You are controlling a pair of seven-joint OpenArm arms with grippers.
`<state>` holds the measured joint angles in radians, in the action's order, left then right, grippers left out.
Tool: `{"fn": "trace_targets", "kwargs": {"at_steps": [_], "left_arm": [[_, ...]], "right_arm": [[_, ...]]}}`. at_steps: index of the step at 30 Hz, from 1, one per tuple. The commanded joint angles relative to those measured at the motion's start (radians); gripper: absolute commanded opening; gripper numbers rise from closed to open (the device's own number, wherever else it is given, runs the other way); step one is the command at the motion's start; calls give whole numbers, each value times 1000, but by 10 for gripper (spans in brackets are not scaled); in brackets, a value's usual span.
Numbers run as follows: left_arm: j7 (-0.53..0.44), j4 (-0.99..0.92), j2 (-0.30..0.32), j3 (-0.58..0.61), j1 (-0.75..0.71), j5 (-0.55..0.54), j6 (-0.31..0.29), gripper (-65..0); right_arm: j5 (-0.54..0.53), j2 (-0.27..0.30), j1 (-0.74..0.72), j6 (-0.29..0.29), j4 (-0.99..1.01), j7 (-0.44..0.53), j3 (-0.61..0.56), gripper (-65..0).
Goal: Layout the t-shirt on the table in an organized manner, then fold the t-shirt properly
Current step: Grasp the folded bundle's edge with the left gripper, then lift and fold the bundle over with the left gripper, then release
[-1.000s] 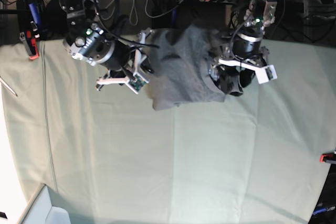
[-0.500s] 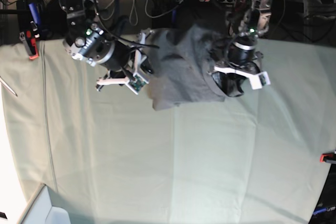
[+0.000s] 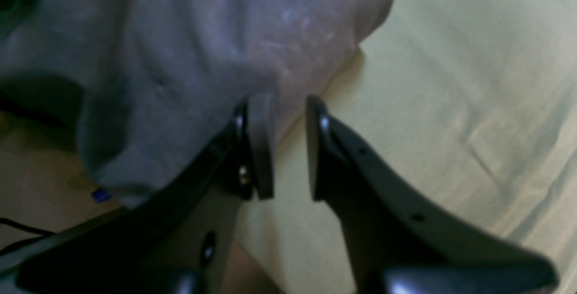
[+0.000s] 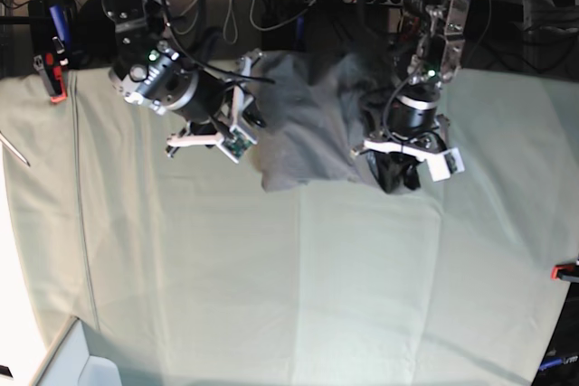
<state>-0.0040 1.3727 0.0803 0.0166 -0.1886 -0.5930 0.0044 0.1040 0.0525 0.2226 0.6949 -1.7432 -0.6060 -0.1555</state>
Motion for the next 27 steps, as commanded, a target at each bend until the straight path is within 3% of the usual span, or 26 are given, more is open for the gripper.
{"fn": "trace_targets", "kwargs": {"at_steps": [1, 9, 13, 16, 22, 27], "left_arm": [[-26, 14, 2, -2, 2, 0, -7, -592], [-23, 55, 8, -2, -76, -2, -10, -416], [83, 142, 9, -8, -113, -2, -10, -275], [121, 182, 11, -8, -130, -2, -10, -209], [121, 192, 37, -8, -173, 0, -10, -179], [123, 188, 37, -2, -199, 0, -10, -179]], "right_arm": [[-13, -3, -9, 3, -18, 21, 0, -518], [-16, -79, -35, 3, -30, 21, -8, -518], [-16, -113, -55, 3, -18, 21, -40, -518], [-14, -116, -58, 3, 24, 21, -80, -518], [-20, -108, -101, 3, 191, 39, -97, -518], [-17, -72, -98, 3, 217, 123, -56, -517]]}}
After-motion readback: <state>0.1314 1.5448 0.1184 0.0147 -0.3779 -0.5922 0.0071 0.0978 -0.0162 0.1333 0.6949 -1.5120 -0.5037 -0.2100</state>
